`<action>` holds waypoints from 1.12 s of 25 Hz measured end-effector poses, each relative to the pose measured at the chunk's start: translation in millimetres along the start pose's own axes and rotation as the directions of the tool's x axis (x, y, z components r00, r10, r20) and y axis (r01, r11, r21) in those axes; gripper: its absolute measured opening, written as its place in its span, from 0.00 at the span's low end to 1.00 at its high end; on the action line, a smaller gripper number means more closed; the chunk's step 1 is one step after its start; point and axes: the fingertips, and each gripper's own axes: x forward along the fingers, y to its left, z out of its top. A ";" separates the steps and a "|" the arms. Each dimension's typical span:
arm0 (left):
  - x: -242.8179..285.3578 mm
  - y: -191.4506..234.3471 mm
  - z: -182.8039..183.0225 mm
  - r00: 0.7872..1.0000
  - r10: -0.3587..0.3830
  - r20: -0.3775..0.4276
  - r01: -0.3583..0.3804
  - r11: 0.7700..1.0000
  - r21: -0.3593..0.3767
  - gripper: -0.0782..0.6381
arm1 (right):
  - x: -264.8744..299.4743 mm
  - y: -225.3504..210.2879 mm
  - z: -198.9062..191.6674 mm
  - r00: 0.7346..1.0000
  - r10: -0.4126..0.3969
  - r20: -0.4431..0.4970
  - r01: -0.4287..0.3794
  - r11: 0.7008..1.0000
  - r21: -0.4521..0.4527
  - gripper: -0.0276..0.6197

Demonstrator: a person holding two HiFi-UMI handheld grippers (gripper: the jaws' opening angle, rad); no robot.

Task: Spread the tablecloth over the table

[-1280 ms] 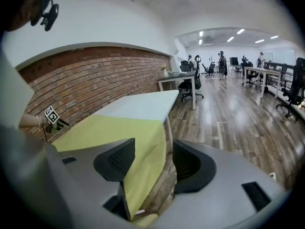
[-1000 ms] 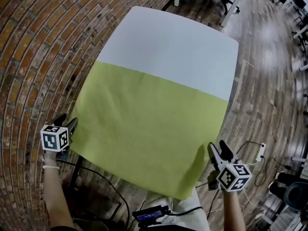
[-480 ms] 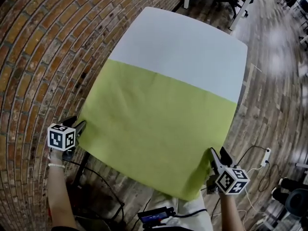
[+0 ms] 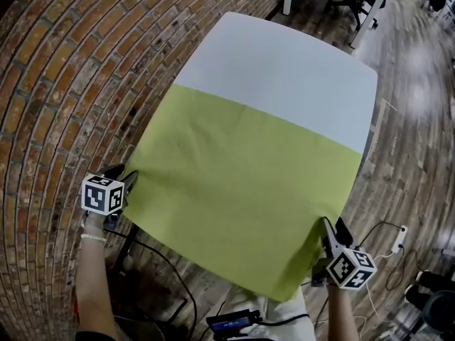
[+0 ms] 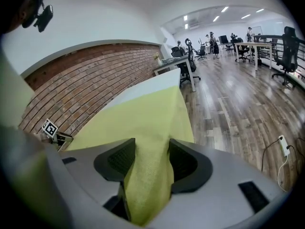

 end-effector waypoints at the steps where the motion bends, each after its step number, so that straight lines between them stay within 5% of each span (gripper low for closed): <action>1: 1.4 0.5 2.7 1.000 0.000 0.005 0.000 1.000 -0.009 0.38 | 1.7 -0.8 2.2 1.000 0.001 0.000 -0.001 1.000 0.000 0.41; 9: 14.1 4.8 19.7 0.996 -0.086 -0.031 0.082 0.992 -0.096 0.41 | 11.0 -7.8 18.4 1.000 0.021 0.003 -0.021 1.000 0.007 0.41; 13: 22.1 4.6 22.8 0.966 -0.248 -0.080 0.229 0.954 -0.194 0.42 | 14.9 -9.0 23.9 1.000 0.025 0.006 -0.025 1.000 0.013 0.41; 17: 27.7 3.6 27.5 0.932 -0.339 -0.131 0.310 0.929 -0.202 0.42 | 19.7 -9.1 28.0 0.999 0.034 0.012 -0.034 0.999 0.023 0.41; 21: 33.6 1.6 35.0 0.920 -0.355 -0.165 0.326 0.928 -0.179 0.42 | 24.5 -12.7 34.3 0.999 0.032 0.017 -0.033 0.999 0.032 0.41; 28: 44.6 2.7 59.4 0.942 -0.289 -0.168 0.270 0.954 -0.129 0.42 | 39.6 -18.6 53.6 0.999 0.035 0.026 -0.035 0.999 0.009 0.41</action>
